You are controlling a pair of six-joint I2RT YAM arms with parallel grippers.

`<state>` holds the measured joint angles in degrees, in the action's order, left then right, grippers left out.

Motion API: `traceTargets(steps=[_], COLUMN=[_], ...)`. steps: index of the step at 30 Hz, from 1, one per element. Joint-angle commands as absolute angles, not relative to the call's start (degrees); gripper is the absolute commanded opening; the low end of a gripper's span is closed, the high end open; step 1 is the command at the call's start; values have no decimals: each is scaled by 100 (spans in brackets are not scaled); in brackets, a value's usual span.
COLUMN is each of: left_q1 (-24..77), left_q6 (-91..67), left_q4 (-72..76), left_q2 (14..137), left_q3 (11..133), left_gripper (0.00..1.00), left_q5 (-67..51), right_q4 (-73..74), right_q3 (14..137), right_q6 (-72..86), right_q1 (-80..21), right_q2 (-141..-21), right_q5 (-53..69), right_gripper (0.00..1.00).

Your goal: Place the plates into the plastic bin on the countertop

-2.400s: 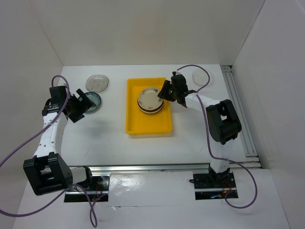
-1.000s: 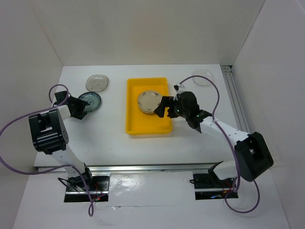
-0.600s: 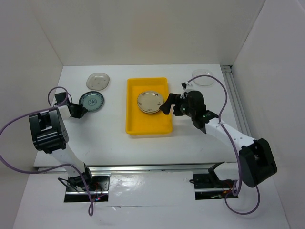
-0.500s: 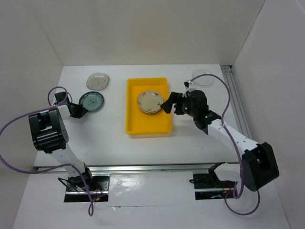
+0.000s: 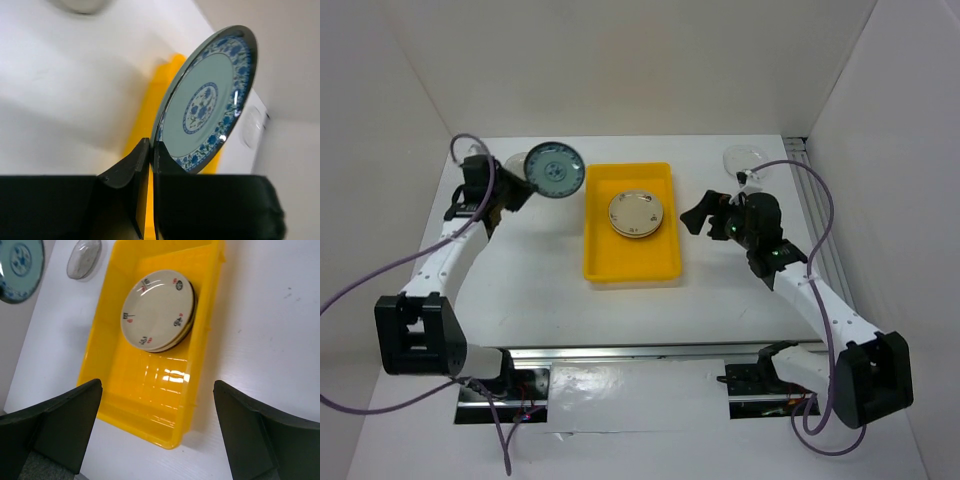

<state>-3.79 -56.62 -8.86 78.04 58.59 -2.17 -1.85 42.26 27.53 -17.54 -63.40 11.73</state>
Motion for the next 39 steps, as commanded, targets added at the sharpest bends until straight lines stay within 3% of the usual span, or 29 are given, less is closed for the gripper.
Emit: traceTargets(steps=[1,10,21,23,24,25,26,29,35,36,39], left_q1=[341,1608,1679,1679,1731,1731,1731,1731,1784,1784,1934], left_q6=[-4984,-4729,-4843,-4843,-4843,-4791,-4790,-4676,-4421,-4273,-4140], left_q4=[-782,-1396,-1248,-1310,-1362,-1362,-1362,-1362,-967,-967,-1247], left_q2=[8462,10642,10960,10960,10908,10907,10820,10557,9757,9408,8861], left_q3=[6774,8621,8288,8340,8341,8341,8341,8341,7928,7849,7638], left_gripper=[0,0,0,16,43,43,62,80,89,100,100], left_q5=[-912,-1266,-1204,-1256,-1257,-1257,-1257,-1415,-1977,-1925,-1575], right_q4=[8,562,721,721,668,668,668,668,388,282,-575], right_q3=[4017,3955,4008,4008,4008,4008,4008,4008,4008,3956,3867], right_q6=[2725,2716,2716,2716,2777,2777,2777,2777,3225,3461,4023], right_q1=[-1512,-1020,-782,-782,-782,-782,-782,-782,-598,-354,192], right_q2=[-6064,-5442,-5256,-5256,-5256,-5308,-5309,-5414,-5905,-6080,-7020], right_q5=[1318,1371,1433,1494,1494,1494,1494,1442,845,844,1352], right_gripper=[100,100,100,100,100,100,100,100,100,100,100])
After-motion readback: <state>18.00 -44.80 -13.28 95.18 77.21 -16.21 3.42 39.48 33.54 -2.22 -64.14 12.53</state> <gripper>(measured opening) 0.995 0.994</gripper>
